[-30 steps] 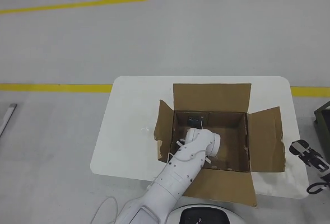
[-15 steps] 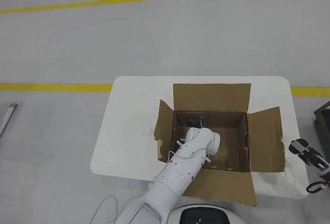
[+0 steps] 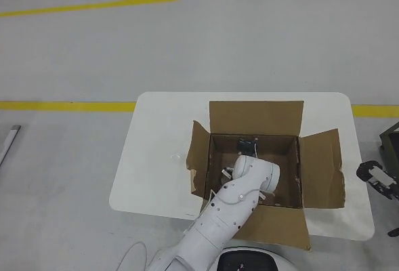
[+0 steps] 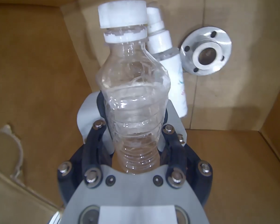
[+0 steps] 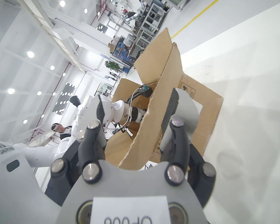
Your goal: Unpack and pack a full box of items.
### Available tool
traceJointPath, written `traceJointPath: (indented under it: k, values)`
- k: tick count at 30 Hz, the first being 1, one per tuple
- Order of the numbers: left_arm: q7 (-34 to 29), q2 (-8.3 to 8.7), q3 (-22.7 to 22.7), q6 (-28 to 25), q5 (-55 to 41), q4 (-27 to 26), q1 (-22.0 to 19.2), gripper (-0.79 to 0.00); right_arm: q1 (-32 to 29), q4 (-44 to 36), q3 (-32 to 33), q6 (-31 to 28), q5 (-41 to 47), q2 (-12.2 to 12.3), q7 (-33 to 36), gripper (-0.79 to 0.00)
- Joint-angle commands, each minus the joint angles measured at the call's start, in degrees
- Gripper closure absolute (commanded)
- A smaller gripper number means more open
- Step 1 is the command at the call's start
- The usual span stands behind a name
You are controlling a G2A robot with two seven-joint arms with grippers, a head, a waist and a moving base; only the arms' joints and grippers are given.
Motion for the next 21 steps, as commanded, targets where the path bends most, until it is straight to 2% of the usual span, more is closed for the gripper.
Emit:
traceJointPath:
  k: [1,6,7,8,9,10,11,13,14,15,21]
  values:
    - [-0.9,0.26,-0.5,-0.9,1.6,-3.3,1.6,0.0,-0.1,-0.7,0.2,0.5,0.0,0.1,1.5,-0.785]
    - [-3.1,0.76,-1.8,-3.2,6.2,-12.0,5.6,0.0,0.6,-1.1,-1.2,3.7,-3.7,0.1,0.9,-0.785]
    - [-3.5,0.81,-2.0,-3.6,7.1,-13.6,6.3,0.0,0.8,-1.1,-1.9,4.3,-4.5,0.1,0.6,-0.717]
    - [-4.0,0.83,-2.2,-4.0,7.8,-15.1,7.1,0.0,1.2,-1.1,-2.5,4.9,-5.3,0.0,0.1,-0.529]
    - [-4.4,0.84,-2.2,-4.5,8.6,-16.4,7.8,0.0,1.5,-1.1,-3.2,5.5,-6.0,0.0,-0.3,-0.459]
    - [-4.8,0.85,-2.3,-4.9,9.4,-17.7,8.4,0.0,1.9,-1.3,-3.8,5.7,-6.8,0.0,-0.5,-0.459]
    - [-5.1,0.84,-2.4,-5.2,10.1,-18.9,9.0,0.0,2.2,-1.4,-4.3,6.0,-7.6,-0.1,-0.8,-0.222]
    - [-5.6,0.79,-2.5,-5.7,11.3,-20.7,10.1,0.0,2.8,-1.7,-5.4,7.0,-9.4,-0.1,-1.4,-0.068]
    - [-5.6,0.76,-2.6,-5.7,11.7,-21.6,10.7,0.0,3.1,-1.9,-6.0,7.3,-10.1,-0.2,-1.5,-0.025]
    - [-5.6,0.73,-2.6,-5.8,12.1,-22.1,11.1,0.0,3.4,-2.0,-6.5,7.7,-11.0,-0.2,-1.7,0.0]
    - [-5.6,0.44,-3.1,-6.6,13.6,-24.7,12.9,0.0,4.1,-1.9,-8.4,9.1,-13.4,-0.3,-3.0,0.0]
